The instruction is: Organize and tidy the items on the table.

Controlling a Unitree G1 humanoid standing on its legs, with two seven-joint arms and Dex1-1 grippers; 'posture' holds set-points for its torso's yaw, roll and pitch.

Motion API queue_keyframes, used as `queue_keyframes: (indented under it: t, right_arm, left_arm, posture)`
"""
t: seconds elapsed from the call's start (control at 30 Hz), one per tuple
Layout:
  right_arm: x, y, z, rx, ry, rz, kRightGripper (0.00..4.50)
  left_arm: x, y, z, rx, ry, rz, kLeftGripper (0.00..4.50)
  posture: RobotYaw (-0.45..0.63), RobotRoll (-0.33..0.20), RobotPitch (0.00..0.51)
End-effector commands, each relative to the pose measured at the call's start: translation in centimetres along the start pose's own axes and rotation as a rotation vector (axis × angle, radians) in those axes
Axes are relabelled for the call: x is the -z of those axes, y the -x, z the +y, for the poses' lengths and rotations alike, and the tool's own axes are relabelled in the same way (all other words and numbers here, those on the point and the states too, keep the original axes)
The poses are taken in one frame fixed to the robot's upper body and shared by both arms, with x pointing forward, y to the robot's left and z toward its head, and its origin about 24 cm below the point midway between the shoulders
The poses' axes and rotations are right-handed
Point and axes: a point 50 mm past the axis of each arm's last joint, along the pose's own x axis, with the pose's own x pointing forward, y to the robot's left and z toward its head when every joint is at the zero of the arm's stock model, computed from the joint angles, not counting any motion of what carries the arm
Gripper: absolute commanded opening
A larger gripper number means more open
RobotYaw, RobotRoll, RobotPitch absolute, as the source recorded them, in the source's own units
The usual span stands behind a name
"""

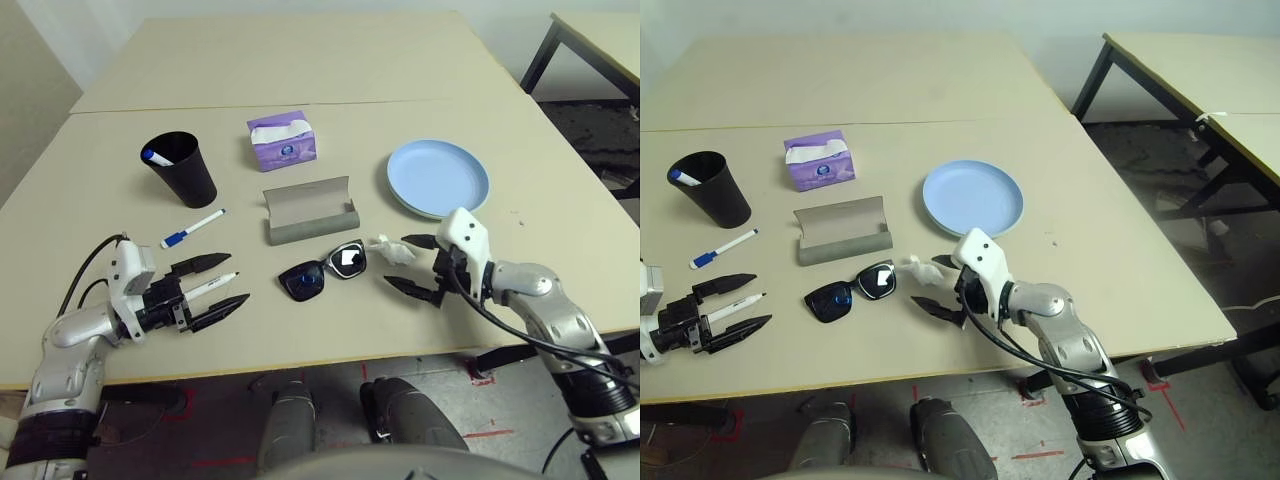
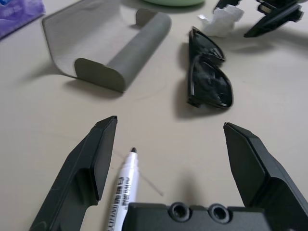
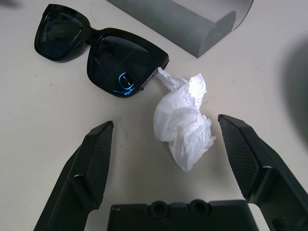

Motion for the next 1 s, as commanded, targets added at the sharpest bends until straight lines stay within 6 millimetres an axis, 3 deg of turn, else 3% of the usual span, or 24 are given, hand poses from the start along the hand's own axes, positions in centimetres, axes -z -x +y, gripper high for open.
queue_keyframes:
  t: [0.03,0.2,0.27,0.63,0.87,1.0]
  right_arm:
    - [0.1,-0.3,0.1,-0.012,-0.012,0.012,4.44]
    - [0.5,-0.4,-0.2,0.019,-0.007,0.043,4.44]
    - [0.7,-0.5,-0.5,0.044,-0.002,0.053,4.07]
    - [0.7,-1.7,-1.4,0.122,-0.003,0.062,0.12]
    - [0.3,-1.7,-1.8,0.154,-0.044,0.033,0.05]
    - [-2.0,-0.6,-4.1,0.222,-0.079,-0.022,0.05]
  left_arm:
    - [0.1,-0.1,-0.4,0.041,0.000,0.021,4.50]
    - [0.1,-0.4,-0.4,0.041,-0.002,0.016,4.50]
    - [0.2,-0.4,-0.5,0.043,0.000,0.015,4.50]
    - [0.4,-0.6,-0.7,0.035,0.003,-0.001,4.50]
    - [0.8,-0.9,-1.0,0.040,0.013,-0.005,4.50]
    - [0.9,-1.1,-1.2,0.046,0.017,-0.006,4.50]
  posture:
    - [-0.05,0.000,0.123]
    - [-0.05,0.000,0.122]
    - [-0.05,0.000,0.122]
    - [-0.04,0.000,0.122]
    - [-0.04,0.000,0.122]
    - [-0.04,0.000,0.125]
